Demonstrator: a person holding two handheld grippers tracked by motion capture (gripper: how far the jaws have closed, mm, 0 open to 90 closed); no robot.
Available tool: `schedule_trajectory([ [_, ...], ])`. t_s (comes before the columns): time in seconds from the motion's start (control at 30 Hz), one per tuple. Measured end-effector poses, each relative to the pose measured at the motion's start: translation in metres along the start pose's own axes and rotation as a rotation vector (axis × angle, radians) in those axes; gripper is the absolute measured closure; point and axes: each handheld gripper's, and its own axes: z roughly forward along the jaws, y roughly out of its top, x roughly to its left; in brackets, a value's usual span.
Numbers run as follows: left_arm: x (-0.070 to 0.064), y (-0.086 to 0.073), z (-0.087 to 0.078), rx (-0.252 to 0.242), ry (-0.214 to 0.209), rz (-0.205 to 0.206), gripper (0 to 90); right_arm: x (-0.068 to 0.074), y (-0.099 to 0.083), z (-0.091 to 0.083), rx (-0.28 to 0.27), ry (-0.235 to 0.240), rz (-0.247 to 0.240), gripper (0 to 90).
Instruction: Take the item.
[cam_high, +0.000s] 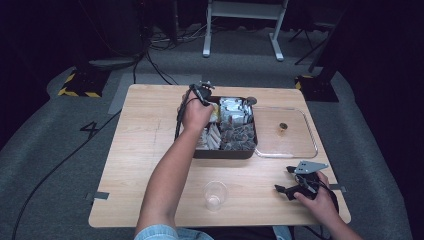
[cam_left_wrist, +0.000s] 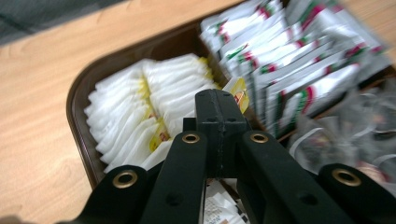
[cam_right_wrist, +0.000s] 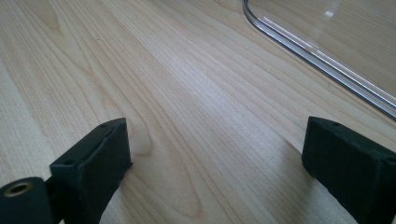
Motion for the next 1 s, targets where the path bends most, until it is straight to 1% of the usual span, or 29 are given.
schedule_trajectory([
  [0.1, 0.003, 0.001, -0.013, -0.022, -0.008, 0.02, 90.0, 0.0, 0.0, 0.0, 0.0, 0.003, -0.003, 7.9],
  [0.23, 0.013, 0.003, -0.031, -0.052, -0.027, 0.029, 90.0, 0.0, 0.0, 0.0, 0.0, 0.005, -0.005, 7.9],
  [0.27, 0.016, 0.004, -0.035, -0.059, -0.03, 0.047, 90.0, 0.0, 0.0, 0.0, 0.0, 0.005, -0.005, 7.9],
  [0.3, 0.017, 0.004, -0.04, -0.061, -0.033, 0.047, 90.0, 0.0, 0.0, 0.0, 0.0, 0.006, -0.005, 7.9],
  [0.43, 0.021, 0.002, -0.059, -0.083, -0.047, 0.074, 90.0, -0.001, 0.0, 0.0, -0.001, 0.009, -0.007, 7.9],
  [0.53, 0.02, -0.002, -0.074, -0.106, -0.062, 0.089, 90.0, -0.001, 0.0, 0.0, 0.0, 0.011, -0.01, 7.9],
  [0.67, 0.015, -0.007, -0.089, -0.125, -0.086, 0.114, 90.0, -0.001, 0.001, 0.001, 0.001, 0.013, -0.01, 7.9],
  [0.8, 0.009, -0.014, -0.106, -0.137, -0.11, 0.162, 90.0, -0.001, 0.001, 0.001, 0.0, 0.013, -0.011, 7.9],
  [0.93, 0.005, -0.021, -0.122, -0.152, -0.128, 0.185, 90.0, -0.001, 0.001, 0.001, 0.0, 0.014, -0.011, 7.9],
  [1.0, 0.003, -0.025, -0.132, -0.159, -0.138, 0.203, 90.0, -0.001, 0.001, 0.001, 0.0, 0.014, -0.011, 7.9],
])
